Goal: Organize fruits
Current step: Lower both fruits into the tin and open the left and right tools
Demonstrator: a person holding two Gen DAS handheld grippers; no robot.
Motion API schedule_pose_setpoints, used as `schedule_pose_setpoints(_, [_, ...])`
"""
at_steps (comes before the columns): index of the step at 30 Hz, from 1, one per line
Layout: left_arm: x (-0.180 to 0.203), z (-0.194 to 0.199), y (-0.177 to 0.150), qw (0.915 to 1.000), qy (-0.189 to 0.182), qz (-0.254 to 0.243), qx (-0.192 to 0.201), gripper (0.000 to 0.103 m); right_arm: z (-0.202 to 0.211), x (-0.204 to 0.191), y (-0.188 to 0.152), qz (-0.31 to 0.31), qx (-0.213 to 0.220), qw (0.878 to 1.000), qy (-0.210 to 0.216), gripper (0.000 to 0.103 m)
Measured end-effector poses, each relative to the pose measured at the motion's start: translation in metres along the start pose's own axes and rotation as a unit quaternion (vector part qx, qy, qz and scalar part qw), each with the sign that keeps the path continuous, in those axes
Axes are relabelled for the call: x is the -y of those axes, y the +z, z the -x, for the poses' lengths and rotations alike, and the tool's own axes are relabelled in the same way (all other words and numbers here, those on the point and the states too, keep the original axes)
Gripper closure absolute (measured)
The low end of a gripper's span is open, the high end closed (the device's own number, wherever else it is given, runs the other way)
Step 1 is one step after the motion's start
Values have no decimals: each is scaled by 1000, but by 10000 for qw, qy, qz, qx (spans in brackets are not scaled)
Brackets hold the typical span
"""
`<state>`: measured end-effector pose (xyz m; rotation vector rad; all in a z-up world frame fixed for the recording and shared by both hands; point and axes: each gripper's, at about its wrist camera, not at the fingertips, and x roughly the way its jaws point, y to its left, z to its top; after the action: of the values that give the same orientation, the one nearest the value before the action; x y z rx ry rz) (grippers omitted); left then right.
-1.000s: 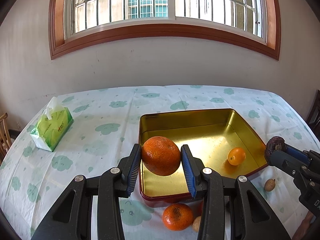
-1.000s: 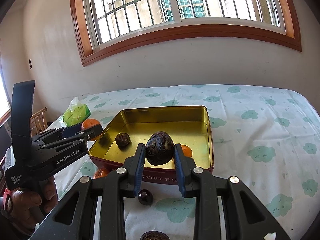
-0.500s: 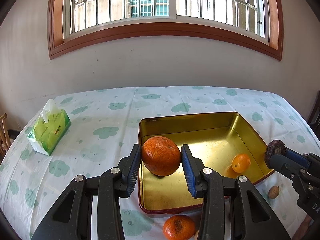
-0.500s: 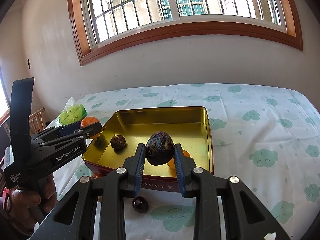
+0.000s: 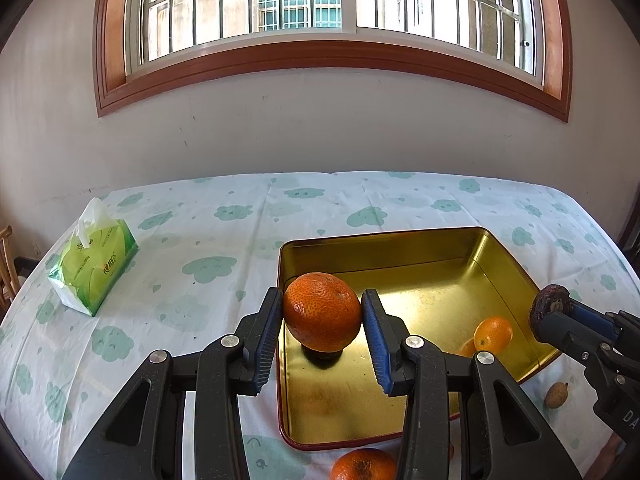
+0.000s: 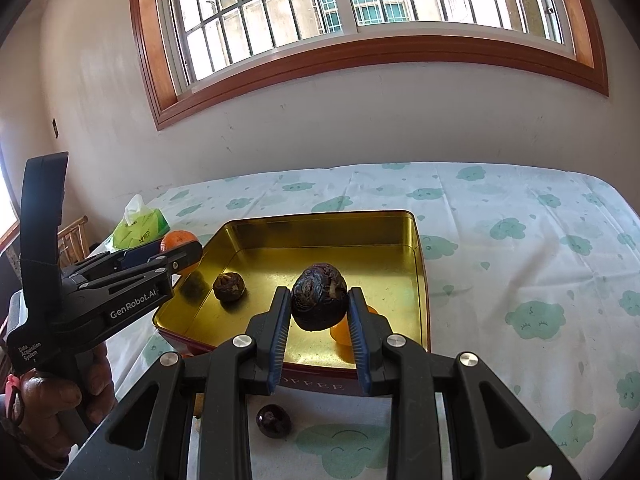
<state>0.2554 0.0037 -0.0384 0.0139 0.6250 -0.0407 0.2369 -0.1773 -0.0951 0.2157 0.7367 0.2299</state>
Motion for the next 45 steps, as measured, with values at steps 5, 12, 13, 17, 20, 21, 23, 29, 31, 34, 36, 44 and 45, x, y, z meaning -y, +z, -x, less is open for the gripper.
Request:
schedule_pose_setpoints(5, [-2, -7, 1, 10000, -36, 42, -53, 62, -5, 2, 2, -13, -5, 10000, 5, 77])
schedule_pose_setpoints(12, [-1, -13, 5, 10000, -20, 15, -21, 62, -14, 5, 3, -39, -47, 10000, 15, 77])
schedule_pose_setpoints(13, [0, -14, 5, 10000, -22, 17, -22, 62, -15, 6, 3, -41, -50, 10000, 22, 77])
schedule_pose_setpoints(17, [0, -18, 5, 10000, -14, 10, -41, 62, -19, 6, 4, -38, -57, 10000, 25, 77])
schedule_pose_setpoints(20, [1, -20, 5, 10000, -19, 9, -54, 62, -20, 7, 4, -34, -57, 10000, 24, 77])
schedule_pose_setpoints(21, [1, -21, 5, 10000, -15, 7, -52, 62, -19, 6, 4, -38, -60, 10000, 25, 77])
schedule_pose_setpoints(23, [1, -22, 5, 10000, -17, 8, -50, 62, -23, 7, 5, -47, -68, 10000, 25, 77])
schedule_pose_setpoints(29, [1, -24, 6, 10000, -16, 10, -51, 62, -28, 9, 6, -50, -73, 10000, 25, 77])
schedule_pose_setpoints(31, [1, -26, 6, 10000, -7, 0, -51, 62, -31, 10, 6, -53, -85, 9999, 24, 77])
schedule_pose_setpoints(34, [1, -28, 7, 10000, -7, 4, -55, 62, -35, 12, 6, -65, -102, 9999, 25, 77])
schedule_pose_setpoints(36, [0, -29, 7, 10000, -15, -3, -62, 62, -38, 12, 6, -67, -110, 9999, 19, 77])
schedule_pose_setpoints(44, [0, -33, 7, 10000, -8, 10, -66, 62, -42, 16, 5, -96, -125, 9999, 6, 77])
schedule_pose_setpoints(45, [0, -33, 8, 10000, -8, 10, -67, 62, -42, 17, 5, -107, -126, 9999, 8, 77])
